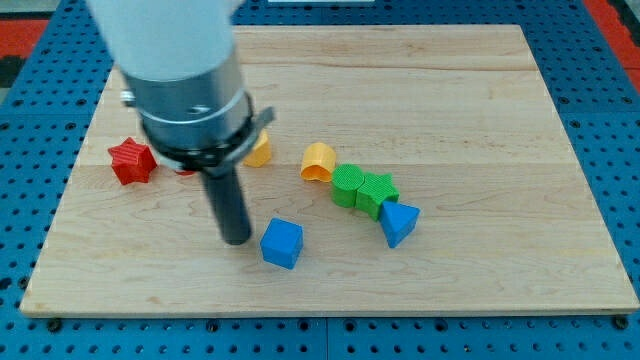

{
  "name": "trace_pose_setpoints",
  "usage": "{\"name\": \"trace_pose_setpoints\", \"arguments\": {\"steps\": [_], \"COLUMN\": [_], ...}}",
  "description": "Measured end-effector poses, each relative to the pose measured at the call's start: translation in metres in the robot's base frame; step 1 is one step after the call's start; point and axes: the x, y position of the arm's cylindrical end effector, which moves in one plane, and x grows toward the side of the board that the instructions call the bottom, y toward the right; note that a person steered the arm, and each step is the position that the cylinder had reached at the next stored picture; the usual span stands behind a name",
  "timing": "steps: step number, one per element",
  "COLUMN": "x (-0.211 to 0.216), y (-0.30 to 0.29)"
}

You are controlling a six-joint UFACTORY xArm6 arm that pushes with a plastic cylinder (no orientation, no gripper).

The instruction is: Push the hexagon to the top left corner

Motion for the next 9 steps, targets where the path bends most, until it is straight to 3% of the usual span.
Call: {"name": "trace_pose_setpoints", "arguments": {"steps": [2, 4, 5, 7, 8, 9], "x": [-0.085, -0.114, -0.174, -0.176, -0.23, -0.233], "y": [0.036, -0.009, -0.034, -0.03, -0.079, -0.081]}}
